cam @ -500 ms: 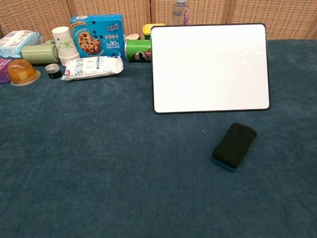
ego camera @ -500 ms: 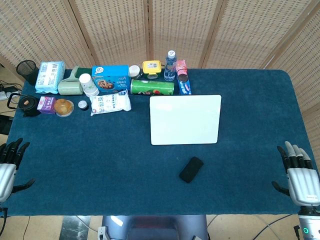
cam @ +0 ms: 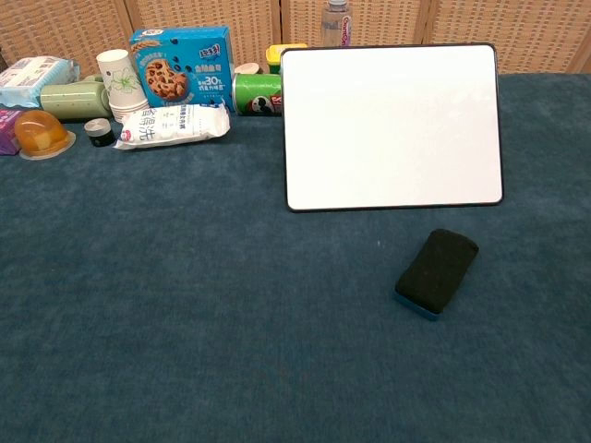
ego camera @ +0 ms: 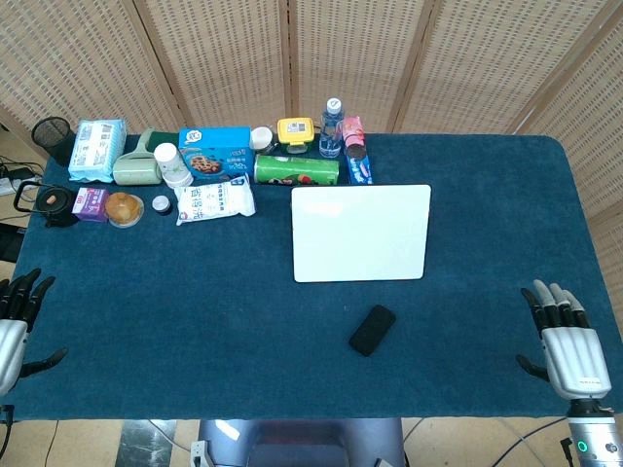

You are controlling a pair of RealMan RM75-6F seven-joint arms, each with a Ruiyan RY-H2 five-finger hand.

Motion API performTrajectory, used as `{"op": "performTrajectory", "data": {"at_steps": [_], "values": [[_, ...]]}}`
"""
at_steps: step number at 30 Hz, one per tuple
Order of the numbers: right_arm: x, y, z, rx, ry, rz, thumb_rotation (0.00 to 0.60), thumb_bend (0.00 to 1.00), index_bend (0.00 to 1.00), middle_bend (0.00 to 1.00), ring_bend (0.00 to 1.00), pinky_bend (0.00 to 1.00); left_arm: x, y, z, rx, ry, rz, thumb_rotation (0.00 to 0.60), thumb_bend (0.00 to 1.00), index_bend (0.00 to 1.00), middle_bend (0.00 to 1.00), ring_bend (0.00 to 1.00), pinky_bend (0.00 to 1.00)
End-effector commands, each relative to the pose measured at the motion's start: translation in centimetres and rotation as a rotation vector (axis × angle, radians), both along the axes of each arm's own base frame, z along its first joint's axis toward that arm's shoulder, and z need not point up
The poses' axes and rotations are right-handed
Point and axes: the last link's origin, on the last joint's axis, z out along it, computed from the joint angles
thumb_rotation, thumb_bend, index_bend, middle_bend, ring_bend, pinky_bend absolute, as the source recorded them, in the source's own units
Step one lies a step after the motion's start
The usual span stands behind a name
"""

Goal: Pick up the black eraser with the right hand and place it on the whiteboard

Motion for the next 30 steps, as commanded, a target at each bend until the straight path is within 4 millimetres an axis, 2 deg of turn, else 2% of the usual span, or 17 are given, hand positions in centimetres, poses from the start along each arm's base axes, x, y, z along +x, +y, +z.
{"op": "performTrajectory", "data": {"at_steps": [1,7,12,18,30], "values": [[0.3,-0.4,-0.8,0.038,0.021,0.039,0.6,0.0,0.13,0.09,0.1,0.15,-0.1,-0.2,-0.1,-0.004,0.002,0.002,0.6,0.07,0.0,0.0,0.0,0.0],[2.4,-1.9,-2.2,0.181,-0.006,0.152,0.6,0.0,0.15,0.11,0.12,0.17,0.0,-0.3,-0.3,-0.011,0.01,0.004,0.6,0.07,0.0,0.0,0.0,0.0],[5.7,-4.1,-3.8,0.334,-0.048,0.286,0.6,0.0,0.17,0.13,0.14,0.18,0.0,-0.1,-0.6,-0.016,0.021,0.01,0.6,0.07,0.0,0.0,0.0,0.0],[8.3,-6.2,-5.6,0.428,-0.012,0.38,0.6,0.0,0.2,0.15,0.15,0.19,0.0,-0.1,-0.7,-0.023,0.023,0.014,0.6,0.07,0.0,0.0,0.0,0.0],[12.7,-7.4,-10.0,0.525,0.09,0.459,0.6,0.0,0.2,0.16,0.16,0.21,-0.2,0.3,-0.5,-0.032,0.019,0.027,0.6,0.07,0.0,0.0,0.0,0.0]]}}
